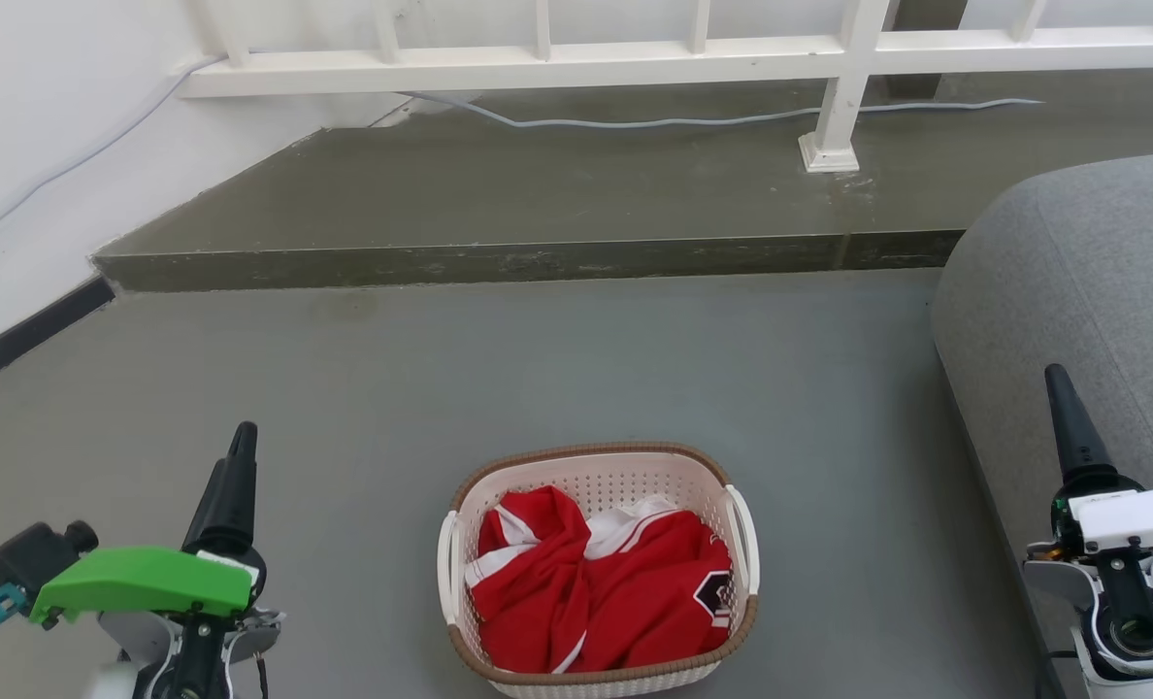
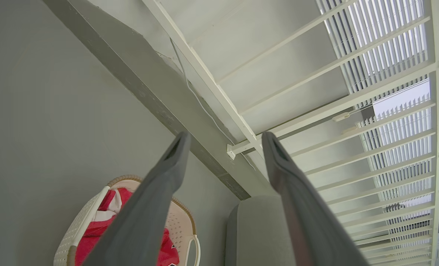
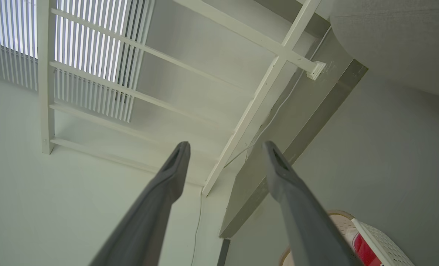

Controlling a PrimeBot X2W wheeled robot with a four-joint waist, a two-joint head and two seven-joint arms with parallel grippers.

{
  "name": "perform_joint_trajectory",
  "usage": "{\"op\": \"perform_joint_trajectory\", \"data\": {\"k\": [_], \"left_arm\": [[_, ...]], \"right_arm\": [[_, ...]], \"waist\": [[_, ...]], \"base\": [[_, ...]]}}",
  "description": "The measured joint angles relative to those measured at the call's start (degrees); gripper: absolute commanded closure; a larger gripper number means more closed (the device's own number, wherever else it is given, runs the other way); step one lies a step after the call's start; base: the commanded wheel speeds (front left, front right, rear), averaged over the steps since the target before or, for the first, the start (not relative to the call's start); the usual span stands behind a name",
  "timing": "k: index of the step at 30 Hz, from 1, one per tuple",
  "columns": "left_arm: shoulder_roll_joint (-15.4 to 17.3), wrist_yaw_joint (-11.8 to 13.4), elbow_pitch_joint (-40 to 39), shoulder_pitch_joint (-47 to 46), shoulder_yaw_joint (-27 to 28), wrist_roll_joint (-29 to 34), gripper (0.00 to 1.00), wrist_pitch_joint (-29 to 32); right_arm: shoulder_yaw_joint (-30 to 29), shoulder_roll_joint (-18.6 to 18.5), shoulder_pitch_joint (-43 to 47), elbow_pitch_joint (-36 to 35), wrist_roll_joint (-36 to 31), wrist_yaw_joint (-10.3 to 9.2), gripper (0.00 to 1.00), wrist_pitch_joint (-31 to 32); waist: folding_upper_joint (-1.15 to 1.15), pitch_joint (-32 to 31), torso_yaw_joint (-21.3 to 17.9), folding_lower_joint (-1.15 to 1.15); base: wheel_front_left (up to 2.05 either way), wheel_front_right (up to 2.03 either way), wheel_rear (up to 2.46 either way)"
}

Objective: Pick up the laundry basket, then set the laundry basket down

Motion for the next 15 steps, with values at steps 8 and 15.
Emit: {"op": "perform_joint_trajectory", "data": {"k": [8, 15], "left_arm": [[0.55, 2.30, -1.12, -1.07, -2.02, 8.04, 0.00, -1.62], [1.32, 4.24, -2.43, -1.38, -3.68, 15.80, 0.00, -2.87]], "right_arm": [[2.81, -1.77, -0.01, -1.32, -9.17, -1.42, 0.00, -1.76], [5.32, -3.08, -0.01, -1.82, -16.85, -2.77, 0.00, -3.16]], "waist": [[0.00, -0.06, -0.04, 0.00], [0.00, -0.08, 0.02, 0.00]], "base": [[0.00, 0.00, 0.00], [0.00, 0.00, 0.00]]}}
